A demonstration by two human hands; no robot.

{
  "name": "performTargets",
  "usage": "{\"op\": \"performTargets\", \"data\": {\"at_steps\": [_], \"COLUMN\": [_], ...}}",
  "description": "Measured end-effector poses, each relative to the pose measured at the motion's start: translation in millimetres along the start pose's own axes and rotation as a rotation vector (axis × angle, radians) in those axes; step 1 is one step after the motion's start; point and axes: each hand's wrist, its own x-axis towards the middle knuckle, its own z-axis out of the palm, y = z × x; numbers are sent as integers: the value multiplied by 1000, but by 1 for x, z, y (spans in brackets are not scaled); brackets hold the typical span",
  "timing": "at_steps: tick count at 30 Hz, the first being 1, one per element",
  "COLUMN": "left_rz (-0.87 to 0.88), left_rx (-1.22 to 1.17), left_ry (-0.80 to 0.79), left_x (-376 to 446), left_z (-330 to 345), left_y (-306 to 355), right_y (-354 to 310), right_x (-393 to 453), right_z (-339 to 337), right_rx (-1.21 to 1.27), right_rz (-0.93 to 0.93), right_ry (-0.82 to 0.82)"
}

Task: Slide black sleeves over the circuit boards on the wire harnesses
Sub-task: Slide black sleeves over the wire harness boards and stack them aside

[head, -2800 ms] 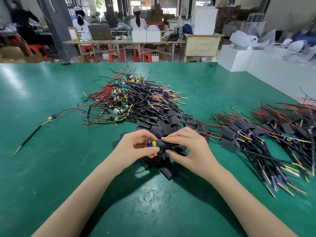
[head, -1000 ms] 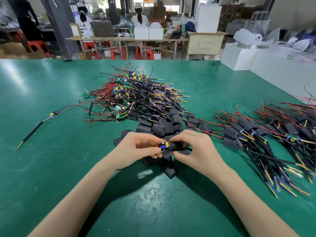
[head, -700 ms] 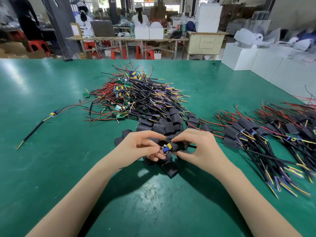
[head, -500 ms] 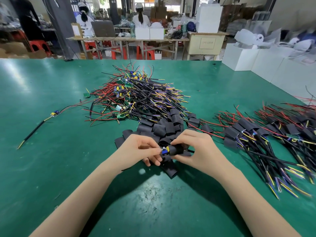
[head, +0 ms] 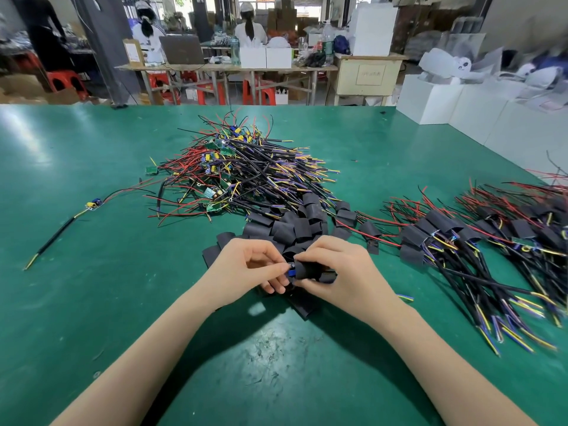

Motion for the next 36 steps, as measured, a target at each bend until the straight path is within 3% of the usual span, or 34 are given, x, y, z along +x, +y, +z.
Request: {"op": "performTargets", "data": {"at_steps": [6, 19, 24, 27, 29, 33, 36], "left_rz": [15, 51, 88, 134, 189, 123, 14], "left_rx": [-27, 81, 73, 69, 138, 153, 41], "left_ry": [88, 108, 118, 98, 191, 582, 634], "left_x": [1, 0, 3, 2, 3, 6, 9], "left_z": [-9, 3, 1, 0, -3, -18, -25], "left_y": [5, 0, -1, 0, 1, -3, -10], "right_y": [3, -11, -6, -3, 6, 37, 63], "right_x": [-1, -3, -1, 1, 2, -2, -13], "right_z": [-11, 6, -5, -15, -26, -58, -77], "right_rx": [-213, -354, -13, 37, 10, -287, -604], "right_rz": [197, 169, 261, 190, 227, 503, 747], "right_ry": [-16, -132, -32, -70, 8, 376, 422]}}
